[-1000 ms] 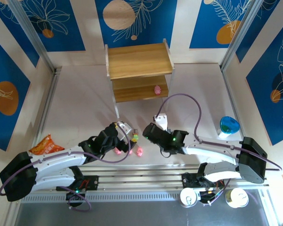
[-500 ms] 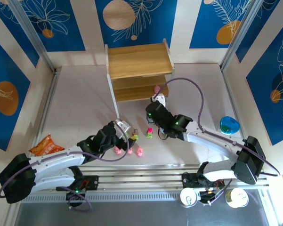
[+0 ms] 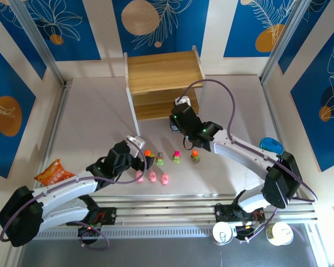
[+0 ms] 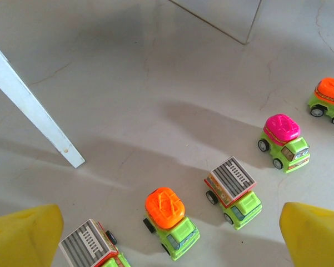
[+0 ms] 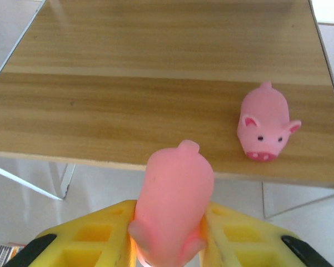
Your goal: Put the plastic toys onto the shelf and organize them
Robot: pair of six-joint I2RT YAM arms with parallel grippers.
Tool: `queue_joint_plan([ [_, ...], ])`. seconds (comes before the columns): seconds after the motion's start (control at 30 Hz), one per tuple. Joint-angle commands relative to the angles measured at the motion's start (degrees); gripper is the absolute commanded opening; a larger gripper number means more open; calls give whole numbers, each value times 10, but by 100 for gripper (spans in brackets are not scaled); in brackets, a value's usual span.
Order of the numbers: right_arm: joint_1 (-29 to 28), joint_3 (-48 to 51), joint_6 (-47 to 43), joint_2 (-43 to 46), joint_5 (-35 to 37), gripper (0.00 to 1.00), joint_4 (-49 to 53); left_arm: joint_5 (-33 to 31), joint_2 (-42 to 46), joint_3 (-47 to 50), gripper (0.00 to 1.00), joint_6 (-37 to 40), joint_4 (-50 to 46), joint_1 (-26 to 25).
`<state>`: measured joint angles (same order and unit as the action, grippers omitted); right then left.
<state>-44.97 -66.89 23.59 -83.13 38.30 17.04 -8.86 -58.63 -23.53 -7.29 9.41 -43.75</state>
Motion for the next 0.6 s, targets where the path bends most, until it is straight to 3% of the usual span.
queue_joint_plan([
  [0.0,8,-29,-24,-17,-21,31,-16,16,8,5,100,-14,-2,11],
  [0.57,33,-71,-32,-86,-22,32,-20,34,-1,7,100,-33,-5,46],
])
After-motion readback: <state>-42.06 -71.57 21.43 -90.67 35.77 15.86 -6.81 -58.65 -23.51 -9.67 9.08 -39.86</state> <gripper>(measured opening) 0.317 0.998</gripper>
